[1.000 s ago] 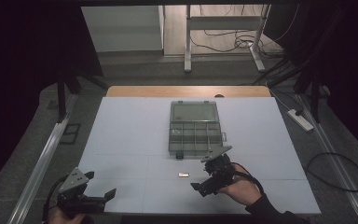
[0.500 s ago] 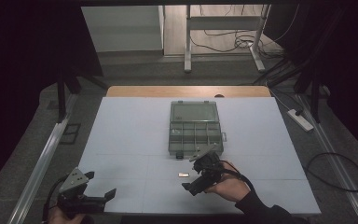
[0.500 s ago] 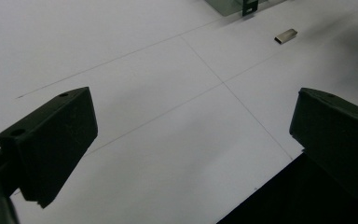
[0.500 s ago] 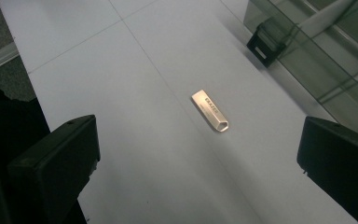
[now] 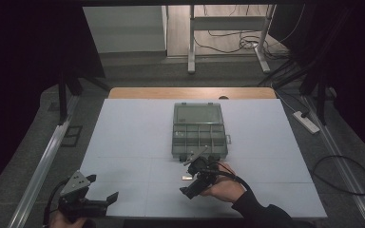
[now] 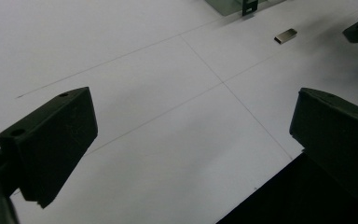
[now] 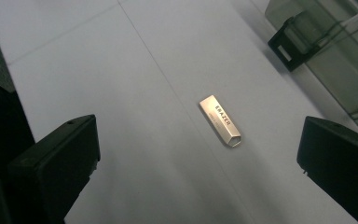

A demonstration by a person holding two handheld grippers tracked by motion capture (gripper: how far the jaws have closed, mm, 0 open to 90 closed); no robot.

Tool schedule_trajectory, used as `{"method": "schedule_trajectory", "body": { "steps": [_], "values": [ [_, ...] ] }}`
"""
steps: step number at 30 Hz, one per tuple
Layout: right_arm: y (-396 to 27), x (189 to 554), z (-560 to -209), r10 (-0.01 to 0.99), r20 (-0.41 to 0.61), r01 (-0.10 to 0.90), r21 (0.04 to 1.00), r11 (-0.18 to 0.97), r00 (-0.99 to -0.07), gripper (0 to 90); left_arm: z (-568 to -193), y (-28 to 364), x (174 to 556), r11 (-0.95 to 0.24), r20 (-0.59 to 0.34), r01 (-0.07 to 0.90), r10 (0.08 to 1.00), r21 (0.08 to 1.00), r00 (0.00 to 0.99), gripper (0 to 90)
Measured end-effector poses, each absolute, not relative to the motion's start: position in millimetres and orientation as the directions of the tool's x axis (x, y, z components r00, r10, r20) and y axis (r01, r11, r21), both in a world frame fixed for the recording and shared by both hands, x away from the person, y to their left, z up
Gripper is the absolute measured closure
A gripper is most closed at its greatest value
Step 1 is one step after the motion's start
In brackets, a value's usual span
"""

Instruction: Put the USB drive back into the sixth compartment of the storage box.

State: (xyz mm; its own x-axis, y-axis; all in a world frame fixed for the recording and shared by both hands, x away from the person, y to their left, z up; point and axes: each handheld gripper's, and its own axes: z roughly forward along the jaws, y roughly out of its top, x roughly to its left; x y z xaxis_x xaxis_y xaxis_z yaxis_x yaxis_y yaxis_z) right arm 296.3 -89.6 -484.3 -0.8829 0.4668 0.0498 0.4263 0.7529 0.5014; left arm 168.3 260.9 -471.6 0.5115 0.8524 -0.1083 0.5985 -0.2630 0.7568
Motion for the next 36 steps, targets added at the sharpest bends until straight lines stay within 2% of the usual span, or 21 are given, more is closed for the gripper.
{"method": "schedule_trajectory", "body": {
  "steps": [11,25,31,35,36],
  "values": [
    [-80,309,-503,0.468,0.018,0.431,0.424,0.796,-0.883,0.0,-472,261,168,-0.261,-0.111,0.599,0.852,0.757,0.512,0.8],
    [-69,319,-519,0.459,-0.048,0.41,0.376,0.831,-0.887,1.5,-472,262,169,-0.261,-0.114,0.603,0.852,0.754,0.511,0.9],
    [-69,317,-513,0.404,-0.027,0.362,0.394,0.845,-0.914,27.0,-472,261,169,-0.263,-0.113,0.603,0.852,0.753,0.512,0.9],
    [-72,318,-509,0.364,-0.022,0.326,0.397,0.858,-0.931,53.0,-472,261,169,-0.263,-0.112,0.603,0.852,0.753,0.511,1.0],
    [-73,318,-508,0.364,-0.021,0.326,0.4,0.856,-0.931,63.5,-472,261,169,-0.262,-0.113,0.603,0.852,0.753,0.511,0.9]
  ]
}}
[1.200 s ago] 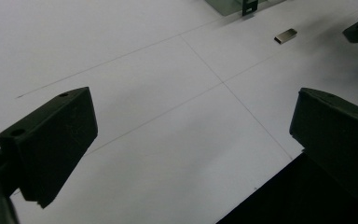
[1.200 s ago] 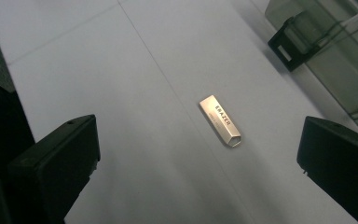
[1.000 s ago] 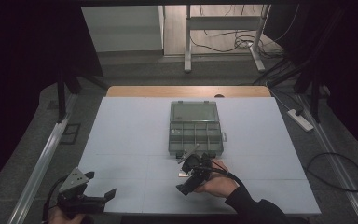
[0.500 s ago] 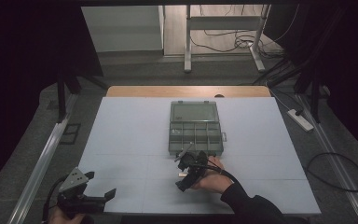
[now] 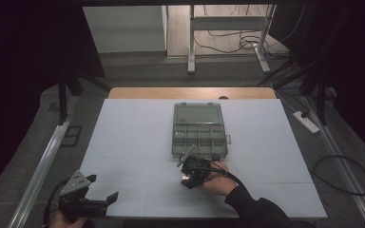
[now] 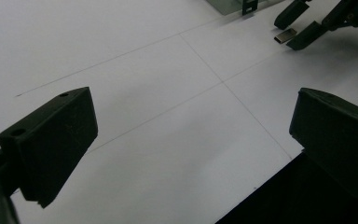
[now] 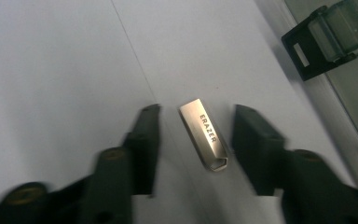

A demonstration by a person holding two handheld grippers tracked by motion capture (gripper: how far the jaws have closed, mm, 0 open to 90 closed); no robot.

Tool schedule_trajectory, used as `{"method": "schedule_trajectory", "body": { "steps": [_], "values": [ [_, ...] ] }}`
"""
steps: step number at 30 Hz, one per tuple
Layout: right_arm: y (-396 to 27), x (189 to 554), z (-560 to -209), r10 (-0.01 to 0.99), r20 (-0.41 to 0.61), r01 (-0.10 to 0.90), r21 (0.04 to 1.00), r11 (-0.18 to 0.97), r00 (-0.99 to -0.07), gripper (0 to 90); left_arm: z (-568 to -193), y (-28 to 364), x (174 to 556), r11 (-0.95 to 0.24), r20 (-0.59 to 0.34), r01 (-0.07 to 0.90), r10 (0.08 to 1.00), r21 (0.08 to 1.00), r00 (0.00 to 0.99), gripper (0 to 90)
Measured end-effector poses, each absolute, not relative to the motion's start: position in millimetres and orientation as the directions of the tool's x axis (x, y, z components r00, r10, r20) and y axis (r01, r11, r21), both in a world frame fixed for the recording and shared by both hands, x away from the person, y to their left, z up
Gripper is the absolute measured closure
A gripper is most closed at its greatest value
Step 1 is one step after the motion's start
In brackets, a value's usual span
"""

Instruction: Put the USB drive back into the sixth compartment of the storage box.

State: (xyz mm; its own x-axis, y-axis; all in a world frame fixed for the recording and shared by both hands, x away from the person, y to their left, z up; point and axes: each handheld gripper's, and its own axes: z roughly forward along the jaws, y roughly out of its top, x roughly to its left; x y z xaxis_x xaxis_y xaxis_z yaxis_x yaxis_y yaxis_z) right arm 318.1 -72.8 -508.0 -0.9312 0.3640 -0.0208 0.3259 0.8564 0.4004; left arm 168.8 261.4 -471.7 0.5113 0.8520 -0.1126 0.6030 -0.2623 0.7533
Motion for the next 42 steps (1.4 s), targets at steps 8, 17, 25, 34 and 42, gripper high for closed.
{"method": "schedule_trajectory", "body": {
  "steps": [8,17,25,34,42],
  "values": [
    [-75,319,-507,0.362,-0.008,0.329,0.401,0.855,-0.932,78.9,-472,262,169,-0.262,-0.113,0.601,0.851,0.755,0.513,1.0],
    [-79,321,-499,0.39,0.018,0.353,0.462,0.813,-0.921,79.0,-472,261,169,-0.265,-0.113,0.601,0.849,0.754,0.516,1.1],
    [-84,323,-490,0.407,0.027,0.365,0.498,0.787,-0.913,78.9,-472,261,169,-0.27,-0.111,0.6,0.847,0.753,0.519,1.1],
    [-88,327,-478,0.424,0.03,0.374,0.53,0.761,-0.905,79.0,-471,260,168,-0.269,-0.117,0.598,0.843,0.755,0.526,1.1],
    [-93,332,-469,0.448,0.034,0.39,0.554,0.736,-0.893,79.0,-470,256,170,-0.274,-0.134,0.607,0.83,0.746,0.541,0.8]
  ]
}}
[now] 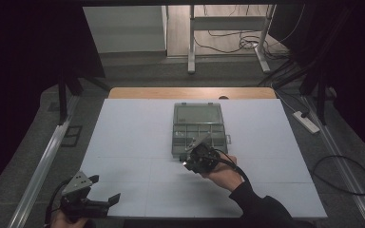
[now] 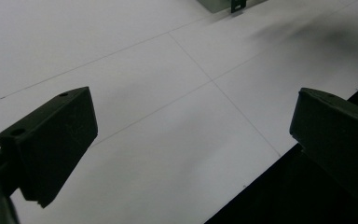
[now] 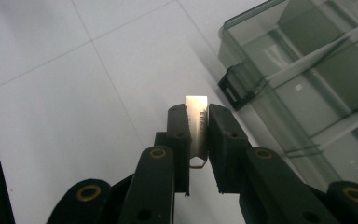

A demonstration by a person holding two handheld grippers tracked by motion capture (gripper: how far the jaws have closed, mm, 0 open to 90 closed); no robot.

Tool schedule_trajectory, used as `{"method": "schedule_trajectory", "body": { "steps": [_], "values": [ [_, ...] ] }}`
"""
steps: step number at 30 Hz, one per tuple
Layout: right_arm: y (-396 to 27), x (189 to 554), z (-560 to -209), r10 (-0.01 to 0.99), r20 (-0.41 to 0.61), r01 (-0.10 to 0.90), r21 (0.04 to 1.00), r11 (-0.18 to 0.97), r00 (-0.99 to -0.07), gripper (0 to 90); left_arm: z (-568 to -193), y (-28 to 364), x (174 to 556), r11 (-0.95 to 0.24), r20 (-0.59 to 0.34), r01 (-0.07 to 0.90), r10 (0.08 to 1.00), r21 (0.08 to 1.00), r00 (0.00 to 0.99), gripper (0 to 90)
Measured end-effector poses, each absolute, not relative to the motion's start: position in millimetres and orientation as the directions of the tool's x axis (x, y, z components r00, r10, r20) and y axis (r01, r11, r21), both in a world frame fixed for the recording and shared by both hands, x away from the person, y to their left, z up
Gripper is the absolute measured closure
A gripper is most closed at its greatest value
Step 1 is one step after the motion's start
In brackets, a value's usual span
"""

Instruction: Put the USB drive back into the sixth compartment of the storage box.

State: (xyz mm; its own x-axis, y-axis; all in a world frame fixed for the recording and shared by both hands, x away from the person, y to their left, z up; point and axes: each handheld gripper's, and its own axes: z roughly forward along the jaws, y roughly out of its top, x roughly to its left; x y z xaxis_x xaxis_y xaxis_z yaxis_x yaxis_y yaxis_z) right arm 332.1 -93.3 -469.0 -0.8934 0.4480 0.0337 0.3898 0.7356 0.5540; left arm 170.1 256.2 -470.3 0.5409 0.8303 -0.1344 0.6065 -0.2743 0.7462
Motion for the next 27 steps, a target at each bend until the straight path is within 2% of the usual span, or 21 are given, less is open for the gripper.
{"method": "schedule_trajectory", "body": {
  "steps": [27],
  "values": [
    [-106,374,-451,0.556,0.013,0.441,0.624,0.645,-0.831,78.9,-474,243,187,-0.325,-0.114,0.626,0.823,0.709,0.557,1.0]
  ]
}}
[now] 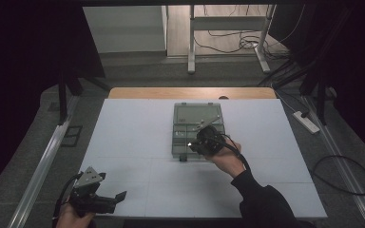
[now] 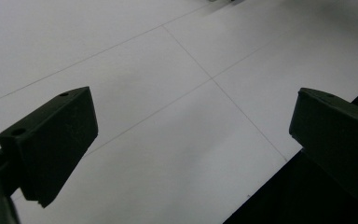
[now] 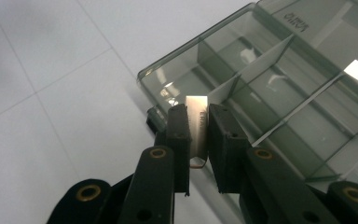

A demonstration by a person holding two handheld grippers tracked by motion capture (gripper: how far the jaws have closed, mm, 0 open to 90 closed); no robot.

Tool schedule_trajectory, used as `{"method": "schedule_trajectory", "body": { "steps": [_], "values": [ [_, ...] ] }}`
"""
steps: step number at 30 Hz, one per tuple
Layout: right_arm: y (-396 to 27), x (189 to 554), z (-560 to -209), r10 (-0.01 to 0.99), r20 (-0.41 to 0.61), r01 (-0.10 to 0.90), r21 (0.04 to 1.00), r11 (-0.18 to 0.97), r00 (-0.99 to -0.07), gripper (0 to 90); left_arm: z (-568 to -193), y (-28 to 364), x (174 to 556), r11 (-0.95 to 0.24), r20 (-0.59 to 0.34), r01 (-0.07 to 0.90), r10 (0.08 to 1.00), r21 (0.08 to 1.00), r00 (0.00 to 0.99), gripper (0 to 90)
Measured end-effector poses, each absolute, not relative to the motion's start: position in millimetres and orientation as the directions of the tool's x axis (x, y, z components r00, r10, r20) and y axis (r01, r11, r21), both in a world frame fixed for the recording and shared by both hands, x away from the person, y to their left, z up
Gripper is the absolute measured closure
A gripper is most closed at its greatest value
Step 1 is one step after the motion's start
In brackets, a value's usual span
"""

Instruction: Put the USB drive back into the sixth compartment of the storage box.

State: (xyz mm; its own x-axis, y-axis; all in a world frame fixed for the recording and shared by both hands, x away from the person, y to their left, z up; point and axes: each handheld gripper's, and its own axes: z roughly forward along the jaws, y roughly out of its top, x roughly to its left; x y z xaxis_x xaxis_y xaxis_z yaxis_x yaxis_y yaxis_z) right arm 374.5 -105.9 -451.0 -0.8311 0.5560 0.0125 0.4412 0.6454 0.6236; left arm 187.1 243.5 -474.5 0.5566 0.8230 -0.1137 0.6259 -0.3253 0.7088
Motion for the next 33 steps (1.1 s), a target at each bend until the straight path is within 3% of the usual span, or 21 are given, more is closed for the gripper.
{"method": "schedule_trajectory", "body": {
  "steps": [26,33],
  "values": [
    [-95,398,-473,0.595,-0.052,0.456,0.589,0.667,-0.802,78.1,-477,246,191,-0.32,-0.145,0.627,0.805,0.71,0.575,1.3],
    [-96,395,-469,0.599,-0.052,0.453,0.602,0.657,-0.799,67.4,-476,245,190,-0.326,-0.14,0.622,0.802,0.712,0.58,1.5]
  ]
}}
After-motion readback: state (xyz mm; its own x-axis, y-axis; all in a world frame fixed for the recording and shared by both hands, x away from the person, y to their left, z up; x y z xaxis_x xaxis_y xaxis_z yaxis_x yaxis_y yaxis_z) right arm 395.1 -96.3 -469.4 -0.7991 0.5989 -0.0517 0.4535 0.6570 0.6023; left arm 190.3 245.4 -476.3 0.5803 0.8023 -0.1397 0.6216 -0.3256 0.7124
